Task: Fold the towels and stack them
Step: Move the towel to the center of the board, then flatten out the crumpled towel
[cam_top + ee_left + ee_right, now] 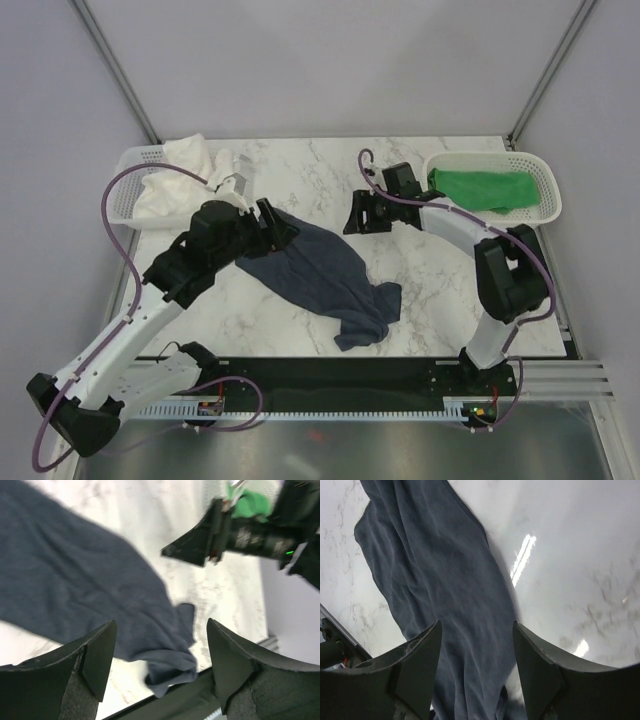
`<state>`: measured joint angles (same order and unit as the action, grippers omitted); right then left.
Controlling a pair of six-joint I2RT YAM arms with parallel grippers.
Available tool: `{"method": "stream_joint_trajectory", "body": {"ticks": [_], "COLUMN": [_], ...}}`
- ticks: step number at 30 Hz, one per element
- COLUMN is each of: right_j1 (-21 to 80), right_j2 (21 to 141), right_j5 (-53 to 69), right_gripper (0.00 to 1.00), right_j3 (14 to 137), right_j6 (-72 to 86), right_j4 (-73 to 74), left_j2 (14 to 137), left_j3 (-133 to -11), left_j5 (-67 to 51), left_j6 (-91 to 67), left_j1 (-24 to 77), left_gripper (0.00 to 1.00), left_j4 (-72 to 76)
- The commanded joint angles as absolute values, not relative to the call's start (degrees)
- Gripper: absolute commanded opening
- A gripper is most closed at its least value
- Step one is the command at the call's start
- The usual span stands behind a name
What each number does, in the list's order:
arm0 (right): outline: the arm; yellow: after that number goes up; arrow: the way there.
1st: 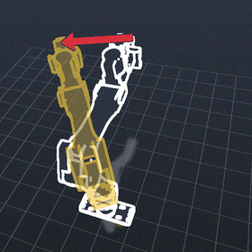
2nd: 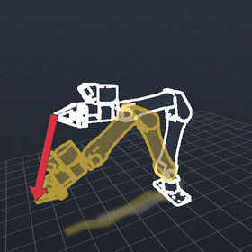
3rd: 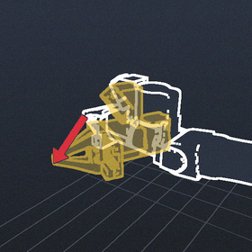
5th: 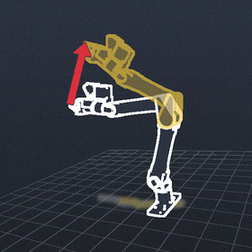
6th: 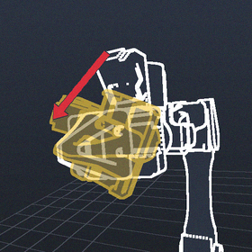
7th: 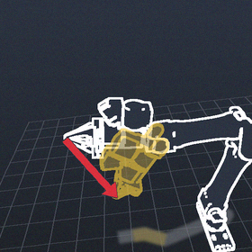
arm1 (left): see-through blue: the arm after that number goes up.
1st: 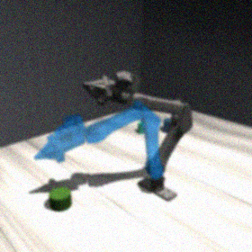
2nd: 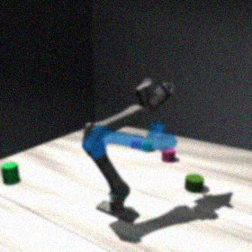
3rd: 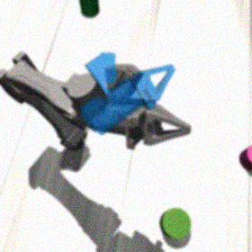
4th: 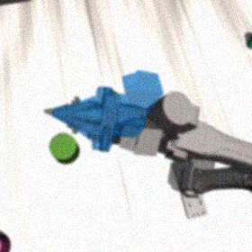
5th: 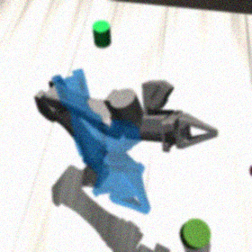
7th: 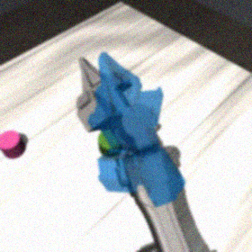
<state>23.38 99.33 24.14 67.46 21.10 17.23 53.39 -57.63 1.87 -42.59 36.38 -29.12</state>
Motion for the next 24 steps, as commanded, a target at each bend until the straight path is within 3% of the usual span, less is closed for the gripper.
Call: {"method": "stream_joint_trajectory", "body": {"ticks": [1,6,11,15,23,24], "right_j1": [27.8,32.6,34.5,35.0,35.1,35.1], "right_j2": [106.8,122.6,131.6,131.8,122.7,122.3], "right_j5": [25.3,21.1,17.1,13.9,11.9,11.4], "right_gripper": [0.66,0.66,0.65,0.57,0.55,0.5], "right_j3": [78.4,95.8,104.9,101.4,83.5,82.7], "right_j6": [17.2,16.8,16.7,18.9,16.6,16.4], "right_j4": [13.4,12.8,12.0,11.9,7.6,7.6], "left_j2": [53.3,47.4,43.3,44.0,43.2,43.5], "left_j3": [-52.7,-45.7,-42.3,-42.5,-42.2,-42.3], "left_j5": [2.9,5.0,2.2,-3.5,-6.6,-6.8], "left_j6": [-40.9,-45.5,-47.5,-49.1,-49.0,-49.0], "left_j1": [31.5,28.2,28.1,28.1,28.1,28.1], "left_gripper": [0.79,0.79,0.79,0.78,0.77,0.77], "left_j4": [-34.7,-34.0,-31.6,-30.2,-28.4,-28.4]}}
